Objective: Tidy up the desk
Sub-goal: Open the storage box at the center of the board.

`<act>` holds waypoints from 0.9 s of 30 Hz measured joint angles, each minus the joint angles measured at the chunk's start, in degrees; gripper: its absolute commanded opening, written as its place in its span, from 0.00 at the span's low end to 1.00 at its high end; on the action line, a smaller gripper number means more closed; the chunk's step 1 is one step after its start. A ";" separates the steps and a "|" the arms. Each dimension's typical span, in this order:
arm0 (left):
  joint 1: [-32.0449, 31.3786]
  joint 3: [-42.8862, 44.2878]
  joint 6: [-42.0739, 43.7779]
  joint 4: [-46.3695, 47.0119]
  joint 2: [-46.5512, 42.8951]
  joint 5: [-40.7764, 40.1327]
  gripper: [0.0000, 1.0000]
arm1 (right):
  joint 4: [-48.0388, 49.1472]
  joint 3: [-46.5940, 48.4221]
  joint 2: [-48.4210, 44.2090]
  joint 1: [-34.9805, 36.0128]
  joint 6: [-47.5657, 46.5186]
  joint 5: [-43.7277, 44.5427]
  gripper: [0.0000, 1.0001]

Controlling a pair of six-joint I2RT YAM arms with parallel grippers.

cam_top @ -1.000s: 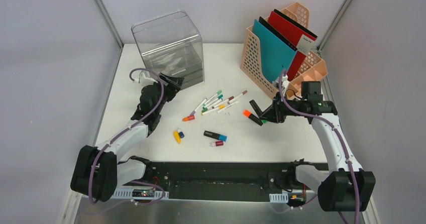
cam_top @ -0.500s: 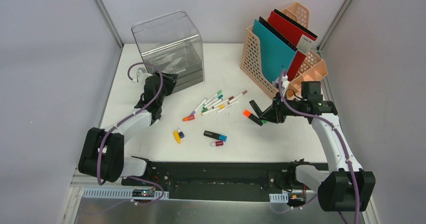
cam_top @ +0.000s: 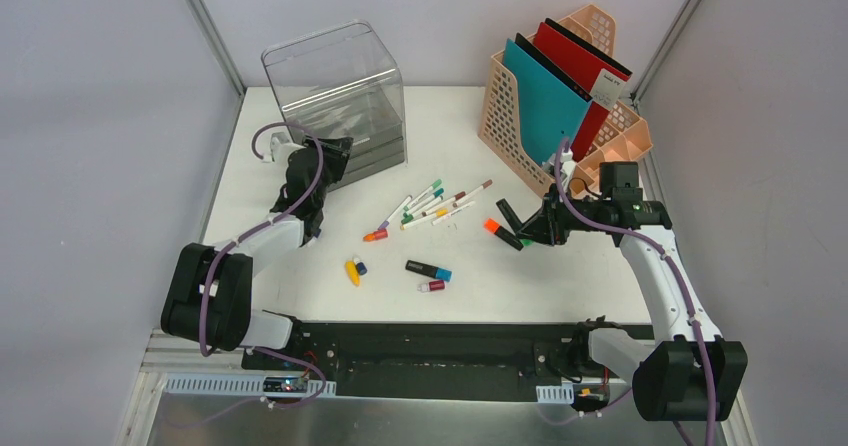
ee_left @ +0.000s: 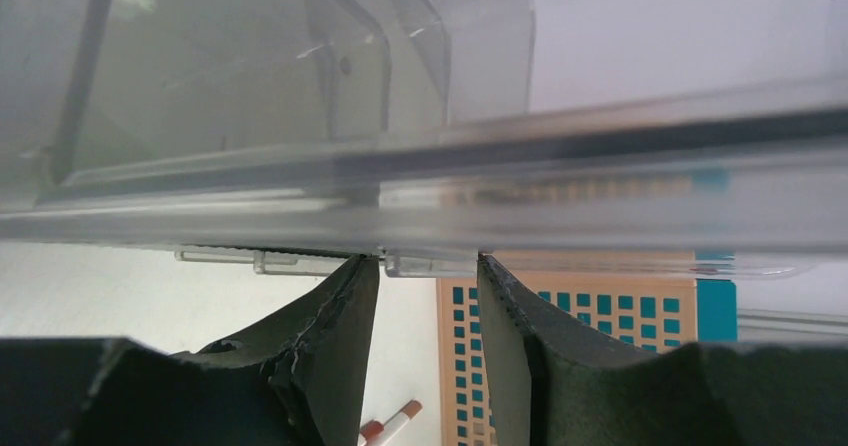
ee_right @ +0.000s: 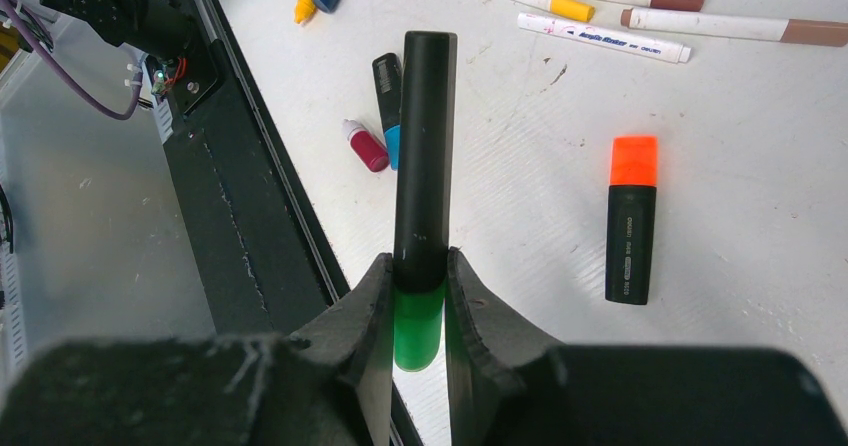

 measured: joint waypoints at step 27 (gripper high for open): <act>0.83 0.63 -6.25 1.53 2.51 -0.31 0.00 | -0.02 0.00 0.00 0.00 -0.02 -0.02 0.00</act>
